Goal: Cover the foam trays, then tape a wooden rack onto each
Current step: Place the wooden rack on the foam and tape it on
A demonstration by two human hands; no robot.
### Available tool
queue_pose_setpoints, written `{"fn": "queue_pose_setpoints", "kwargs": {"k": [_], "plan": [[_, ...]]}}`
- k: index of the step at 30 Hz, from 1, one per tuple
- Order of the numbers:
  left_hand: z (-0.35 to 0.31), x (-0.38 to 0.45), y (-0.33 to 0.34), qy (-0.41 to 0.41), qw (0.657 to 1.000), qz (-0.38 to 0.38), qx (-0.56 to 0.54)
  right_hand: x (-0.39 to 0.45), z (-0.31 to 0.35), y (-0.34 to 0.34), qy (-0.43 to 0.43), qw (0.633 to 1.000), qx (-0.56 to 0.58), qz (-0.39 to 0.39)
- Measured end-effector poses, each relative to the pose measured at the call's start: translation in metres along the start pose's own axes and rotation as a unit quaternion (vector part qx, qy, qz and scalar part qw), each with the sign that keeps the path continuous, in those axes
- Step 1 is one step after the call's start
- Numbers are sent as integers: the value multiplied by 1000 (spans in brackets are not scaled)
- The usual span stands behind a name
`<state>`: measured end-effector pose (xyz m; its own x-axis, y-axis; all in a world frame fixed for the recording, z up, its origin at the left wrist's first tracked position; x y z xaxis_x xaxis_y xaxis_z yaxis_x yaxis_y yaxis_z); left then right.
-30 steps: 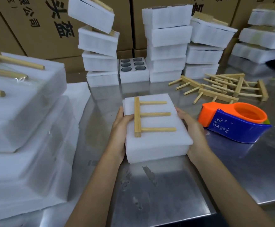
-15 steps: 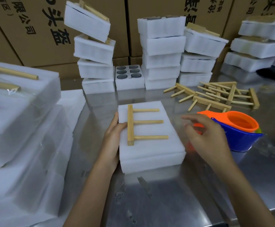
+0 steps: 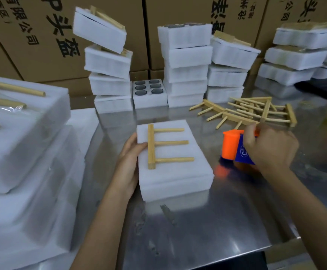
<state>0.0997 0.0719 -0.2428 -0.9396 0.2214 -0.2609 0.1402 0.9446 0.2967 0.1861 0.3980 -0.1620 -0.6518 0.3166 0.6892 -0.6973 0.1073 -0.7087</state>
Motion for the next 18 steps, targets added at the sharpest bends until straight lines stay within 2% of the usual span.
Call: {"fn": "queue_pose_setpoints", "kwargs": {"k": [3, 5, 6, 9, 12, 14, 18], "plan": [[-14, -7, -21, 17, 993, -114, 4, 12, -10, -8, 26, 999, 43, -7], [-43, -24, -17, 91, 974, -176, 108, 18, -12, -20, 37, 995, 87, -28], [-59, -34, -6, 129, 963, -177, 156, 20, -9, -28, 34, 993, 107, -45], [-82, -53, 48, 180, 956, -70, 223, 24, 14, -51, 0, 981, 175, -88], [-66, -54, 101, 96, 955, 67, 271, 29, 48, -75, -52, 963, 237, -120], [-58, -55, 115, 46, 964, 109, 237, 33, 67, -86, -90, 956, 250, -125], [-63, -54, 107, 48, 981, 130, 137, 36, 78, -91, -114, 949, 265, -127]]}}
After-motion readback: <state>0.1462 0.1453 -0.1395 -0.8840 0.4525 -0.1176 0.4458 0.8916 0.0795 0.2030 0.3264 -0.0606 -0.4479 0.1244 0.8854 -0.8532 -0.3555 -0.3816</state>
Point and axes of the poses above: each hand's wrist, its own x-axis towards the middle knuckle, its own y-axis out of the palm, z = x × y, the point moved 9 cm from there along x, towards the middle knuckle, and after that the axes turned 13 degrees about -y, right-handed, at the moved point
